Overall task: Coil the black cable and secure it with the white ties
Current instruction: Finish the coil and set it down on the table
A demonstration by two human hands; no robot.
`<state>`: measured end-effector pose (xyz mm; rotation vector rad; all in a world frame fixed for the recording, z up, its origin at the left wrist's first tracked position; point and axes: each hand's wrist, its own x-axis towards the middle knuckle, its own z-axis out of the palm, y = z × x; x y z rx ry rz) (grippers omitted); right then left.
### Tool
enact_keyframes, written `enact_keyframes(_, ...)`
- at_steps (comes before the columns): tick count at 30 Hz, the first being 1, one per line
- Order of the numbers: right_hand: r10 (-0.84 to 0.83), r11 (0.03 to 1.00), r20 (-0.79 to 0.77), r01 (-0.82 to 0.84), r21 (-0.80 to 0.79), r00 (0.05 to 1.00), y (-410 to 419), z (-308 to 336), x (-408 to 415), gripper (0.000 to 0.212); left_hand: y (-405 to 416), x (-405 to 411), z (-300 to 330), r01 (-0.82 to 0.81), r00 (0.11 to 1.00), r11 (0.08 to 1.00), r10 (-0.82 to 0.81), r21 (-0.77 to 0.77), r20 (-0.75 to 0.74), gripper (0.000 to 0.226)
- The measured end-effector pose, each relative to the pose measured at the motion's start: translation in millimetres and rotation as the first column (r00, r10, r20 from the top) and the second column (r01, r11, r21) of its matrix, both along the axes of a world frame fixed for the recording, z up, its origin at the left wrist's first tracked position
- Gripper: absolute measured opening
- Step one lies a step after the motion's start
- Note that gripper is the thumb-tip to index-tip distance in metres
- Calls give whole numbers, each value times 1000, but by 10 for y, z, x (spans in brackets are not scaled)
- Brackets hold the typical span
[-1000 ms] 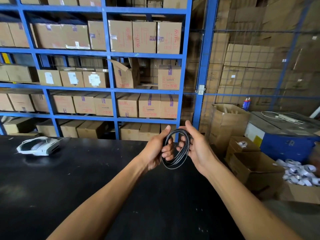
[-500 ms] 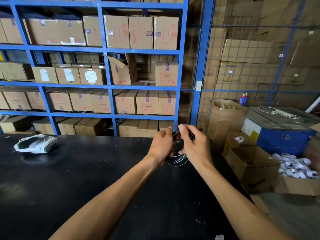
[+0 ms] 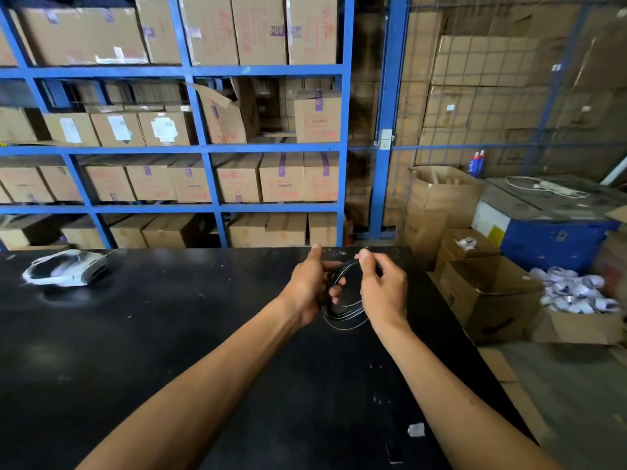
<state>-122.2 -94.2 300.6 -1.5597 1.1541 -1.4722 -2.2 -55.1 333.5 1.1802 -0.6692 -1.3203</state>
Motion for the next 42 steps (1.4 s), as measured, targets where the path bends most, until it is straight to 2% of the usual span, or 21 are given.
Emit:
enact_keyframes(2, 17, 1000, -26, -17, -3, 1000, -28, -21, -37, 24, -96, -118, -7, -59, 985, 998, 55, 22, 164, 67)
enact_keyframes(4, 35, 999, -37, -35, -12, 999, -99, -25, -133, 21, -201, -243, -33, -39, 956, 999, 33, 15, 291, 62)
enact_keyframes(7, 33, 999, -41, -33, 4, 999, -301, -30, -347, 23, -380, -442, -73, 44, 935, 999, -38, -9, 351, 55)
enact_keyframes(11, 41, 998, -59, -39, 40, 997, -590, -2, -653, 23, -626, -672, -121, 163, 956, 984, -139, -75, 258, 48)
enact_keyframes(13, 50, 998, -77, -47, 39, 996, -721, -1, -751, 24, -749, -770, -131, 168, 959, 984, -148, -66, 240, 44)
enact_keyframes(15, 46, 999, -148, -46, 6, 988, -794, -30, -798, 26, -876, -870, -111, 58, 976, 998, -52, -23, 209, 42)
enact_keyframes(17, -22, 983, -241, -23, -181, 970, -817, -88, -866, 34, -1016, -907, -61, -94, 987, 995, 91, 21, 134, 42)
enact_keyframes(18, -55, 943, -288, -45, -330, 956, -823, -140, -922, 37, -1085, -885, -30, -157, 984, 987, 153, 34, 91, 41)
enact_keyframes(20, -72, 799, -420, -199, -568, 905, -852, -264, -1073, 35, -1196, -804, 40, -244, 969, 968, 246, 52, -25, 41)
enact_keyframes(21, -83, 734, -492, -281, -618, 867, -879, -324, -1146, 34, -1236, -761, 72, -269, 957, 961, 274, 62, -93, 42)
enact_keyframes(23, -134, 664, -569, -353, -659, 811, -942, -417, -1223, 29, -1290, -713, 124, -286, 935, 955, 296, 80, -197, 44)
enact_keyframes(25, -161, 618, -546, -347, -705, 822, -1012, -440, -1228, 23, -1332, -715, 136, -273, 925, 957, 289, 97, -248, 45)
enact_keyframes(27, -120, 596, -521, -358, -718, 845, -1104, -434, -1214, 18, -1362, -710, 127, -251, 915, 963, 268, 95, -301, 44)
enact_keyframes(30, 74, 660, -469, -396, -639, 880, -1209, -414, -1219, 14, -1372, -662, 123, -221, 896, 972, 233, 74, -378, 42)
enact_keyframes(33, 206, 761, -292, -341, -552, 934, -1229, -410, -1190, 10, -1401, -633, 125, -209, 884, 975, 219, 69, -414, 41)
enact_keyframes(36, 213, 805, -209, -293, -517, 954, -1215, -397, -1119, 12, -1472, -685, 103, -234, 882, 971, 229, 40, -411, 40)
enact_keyframes(42, 137, 809, -277, -269, -523, 951, -1194, -413, -1035, 17, -1579, -915, 39, -254, 895, 966, 249, 36, -371, 41)
